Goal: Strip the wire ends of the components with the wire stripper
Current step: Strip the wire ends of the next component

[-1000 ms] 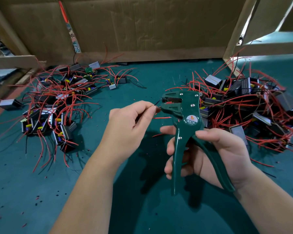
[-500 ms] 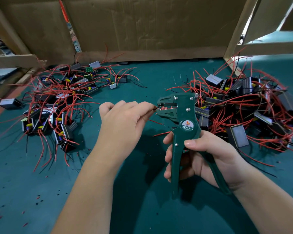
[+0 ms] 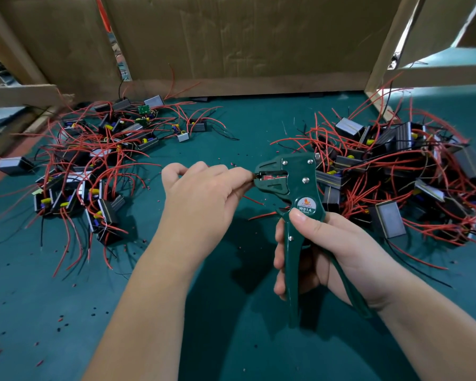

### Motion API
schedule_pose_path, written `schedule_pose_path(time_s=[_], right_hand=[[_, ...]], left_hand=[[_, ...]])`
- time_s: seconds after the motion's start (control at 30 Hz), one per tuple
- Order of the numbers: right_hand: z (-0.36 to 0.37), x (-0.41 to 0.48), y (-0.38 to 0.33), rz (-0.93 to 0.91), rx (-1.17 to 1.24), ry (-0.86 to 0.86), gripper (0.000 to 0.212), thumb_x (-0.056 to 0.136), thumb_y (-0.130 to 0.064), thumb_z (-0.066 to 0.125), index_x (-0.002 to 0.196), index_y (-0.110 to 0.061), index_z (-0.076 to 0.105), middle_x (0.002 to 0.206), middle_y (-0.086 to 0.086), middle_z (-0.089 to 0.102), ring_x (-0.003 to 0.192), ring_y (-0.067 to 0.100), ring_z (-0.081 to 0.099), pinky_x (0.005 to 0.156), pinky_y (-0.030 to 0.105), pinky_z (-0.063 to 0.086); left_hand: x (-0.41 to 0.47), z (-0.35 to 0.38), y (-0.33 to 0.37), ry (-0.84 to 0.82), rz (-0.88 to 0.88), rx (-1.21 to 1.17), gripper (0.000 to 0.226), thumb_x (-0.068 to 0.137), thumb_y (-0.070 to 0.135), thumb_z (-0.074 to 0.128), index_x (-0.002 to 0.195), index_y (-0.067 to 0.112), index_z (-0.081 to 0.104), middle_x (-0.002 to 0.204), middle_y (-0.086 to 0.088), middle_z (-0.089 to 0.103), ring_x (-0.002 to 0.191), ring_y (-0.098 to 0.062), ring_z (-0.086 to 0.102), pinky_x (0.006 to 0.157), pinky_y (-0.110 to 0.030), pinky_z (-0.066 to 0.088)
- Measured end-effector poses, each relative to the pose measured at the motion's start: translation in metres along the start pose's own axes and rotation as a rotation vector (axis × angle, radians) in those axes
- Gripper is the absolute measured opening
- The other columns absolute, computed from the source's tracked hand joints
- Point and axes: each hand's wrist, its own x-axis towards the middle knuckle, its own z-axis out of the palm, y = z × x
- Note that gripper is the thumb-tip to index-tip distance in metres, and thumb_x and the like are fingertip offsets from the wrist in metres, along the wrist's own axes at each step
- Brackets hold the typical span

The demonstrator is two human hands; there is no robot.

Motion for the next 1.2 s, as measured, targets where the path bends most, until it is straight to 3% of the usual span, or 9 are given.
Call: schedule_pose_path(time_s=[0.23,0.33,0.5,0.57,0.67,0.77,0.87,1.0,1.2], right_hand=[[0.006,0.006,0.007,-0.040,-0.002,0.191,0.039,0.076,-0.052,0.061,0.065,-0.015,0.060,0.056,0.015,0.053,0.037,0.028,0.052,0.049,0.040,0.049],[0.009,0.009,0.008,-0.044,0.129,0.156,0.038,0.073,-0.048,0.065,0.072,-0.011,0.061,0.062,0.017,0.055,0.043,0.031,0.056,0.052,0.044,0.052],[0.001,0.008,-0.003,-0.067,0.355,0.127,0.036,0.065,-0.032,0.061,0.087,-0.004,0.060,0.075,0.019,0.060,0.062,0.038,0.064,0.064,0.052,0.057],[-0.003,0.006,-0.006,-0.034,0.394,0.119,0.037,0.066,-0.029,0.054,0.090,-0.002,0.060,0.076,0.020,0.060,0.063,0.039,0.064,0.062,0.051,0.057],[-0.003,0.004,-0.005,0.007,0.373,0.045,0.042,0.059,-0.028,0.059,0.092,-0.001,0.061,0.082,0.023,0.061,0.063,0.039,0.063,0.062,0.050,0.057],[0.000,0.002,0.001,-0.001,0.337,-0.112,0.048,0.057,-0.030,0.072,0.096,-0.002,0.063,0.090,0.025,0.063,0.068,0.040,0.063,0.067,0.051,0.055],[0.003,0.001,0.005,-0.036,0.277,-0.211,0.052,0.057,-0.030,0.082,0.098,-0.003,0.064,0.085,0.026,0.063,0.070,0.041,0.064,0.070,0.053,0.053],[0.007,0.002,0.006,-0.049,0.217,-0.125,0.032,0.066,-0.023,0.070,0.092,-0.006,0.065,0.079,0.025,0.062,0.066,0.040,0.063,0.069,0.054,0.053],[0.007,0.002,0.005,-0.036,0.186,-0.062,0.033,0.065,-0.029,0.068,0.089,-0.006,0.066,0.078,0.025,0.061,0.065,0.041,0.063,0.068,0.056,0.053]], left_hand=[[0.002,0.006,-0.002,-0.053,-0.013,0.034,0.032,0.098,0.045,0.038,0.099,0.031,0.067,0.084,0.008,0.058,0.093,-0.019,0.049,0.078,-0.034,0.015],[0.002,0.013,-0.003,-0.119,-0.017,0.036,0.034,0.097,0.047,0.036,0.100,0.030,0.065,0.092,0.009,0.058,0.101,-0.017,0.047,0.079,-0.032,0.015],[0.001,0.011,-0.009,0.077,-0.106,-0.355,0.027,0.094,0.043,0.048,0.082,0.028,0.067,0.074,0.011,0.060,0.082,-0.008,0.052,0.080,-0.034,0.027],[0.001,0.009,-0.009,0.139,-0.170,-0.500,0.026,0.090,0.043,0.047,0.077,0.028,0.064,0.062,0.021,0.055,0.063,0.003,0.047,0.073,-0.037,0.033],[0.002,0.012,-0.011,0.187,-0.229,-0.632,0.027,0.087,0.045,0.051,0.076,0.024,0.064,0.050,0.019,0.046,0.047,-0.004,0.038,0.060,-0.033,0.028],[0.003,0.015,-0.012,0.197,-0.249,-0.690,0.027,0.086,0.047,0.053,0.077,0.024,0.066,0.046,0.013,0.040,0.044,-0.008,0.031,0.051,-0.029,0.027],[0.003,0.016,-0.010,0.203,-0.239,-0.695,0.026,0.086,0.045,0.054,0.076,0.024,0.065,0.047,0.013,0.042,0.045,-0.007,0.032,0.057,-0.031,0.028],[0.002,0.016,-0.009,0.197,-0.234,-0.694,0.027,0.087,0.044,0.055,0.075,0.022,0.064,0.050,0.014,0.045,0.045,-0.006,0.036,0.069,-0.038,0.030],[0.003,0.016,-0.007,0.197,-0.208,-0.674,0.026,0.087,0.044,0.055,0.073,0.023,0.061,0.052,0.015,0.046,0.049,-0.004,0.039,0.070,-0.043,0.034]])
